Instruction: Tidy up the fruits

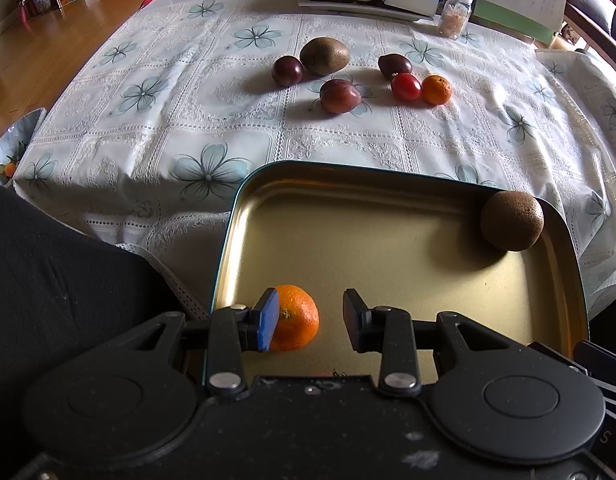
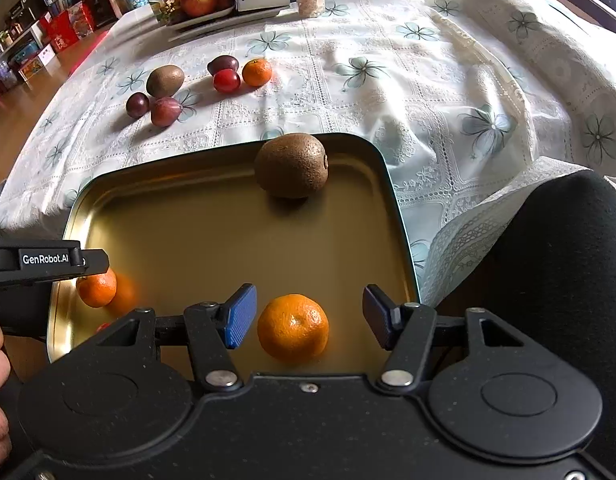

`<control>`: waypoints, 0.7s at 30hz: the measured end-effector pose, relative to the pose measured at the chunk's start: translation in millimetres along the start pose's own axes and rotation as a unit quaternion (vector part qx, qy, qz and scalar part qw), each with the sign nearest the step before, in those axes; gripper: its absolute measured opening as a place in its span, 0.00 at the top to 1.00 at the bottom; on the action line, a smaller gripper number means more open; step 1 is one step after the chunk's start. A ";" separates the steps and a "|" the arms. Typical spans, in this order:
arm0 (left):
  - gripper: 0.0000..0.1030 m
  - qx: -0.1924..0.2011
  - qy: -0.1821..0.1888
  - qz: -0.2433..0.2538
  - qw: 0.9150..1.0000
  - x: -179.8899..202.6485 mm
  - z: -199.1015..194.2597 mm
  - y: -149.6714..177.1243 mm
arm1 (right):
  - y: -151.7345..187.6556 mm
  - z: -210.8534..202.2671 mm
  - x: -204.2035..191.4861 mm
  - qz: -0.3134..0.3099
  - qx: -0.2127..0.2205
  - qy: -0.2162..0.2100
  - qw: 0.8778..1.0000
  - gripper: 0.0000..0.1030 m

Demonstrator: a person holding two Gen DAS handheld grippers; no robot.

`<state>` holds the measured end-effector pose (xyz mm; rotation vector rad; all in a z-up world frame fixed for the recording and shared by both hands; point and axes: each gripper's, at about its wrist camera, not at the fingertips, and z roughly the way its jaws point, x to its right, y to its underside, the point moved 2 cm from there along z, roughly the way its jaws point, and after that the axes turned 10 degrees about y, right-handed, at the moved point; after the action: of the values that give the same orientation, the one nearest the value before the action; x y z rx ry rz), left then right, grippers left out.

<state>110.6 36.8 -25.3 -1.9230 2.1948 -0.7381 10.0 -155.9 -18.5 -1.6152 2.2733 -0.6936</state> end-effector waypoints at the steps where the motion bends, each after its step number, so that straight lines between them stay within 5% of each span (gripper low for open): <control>1: 0.66 0.000 0.000 0.000 1.000 0.1 0.5 0.5 | 0.1 0.2 -0.2 0.000 0.000 0.001 1.000 0.39; 21: 0.66 -0.006 -0.007 0.005 1.000 2.4 3.0 0.3 | 0.0 6.2 -1.5 -0.004 -0.011 0.006 1.000 0.39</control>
<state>111.1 33.7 -27.5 -1.9156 2.2050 -0.7093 13.4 -155.9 -23.9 -1.6348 2.2920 -0.6838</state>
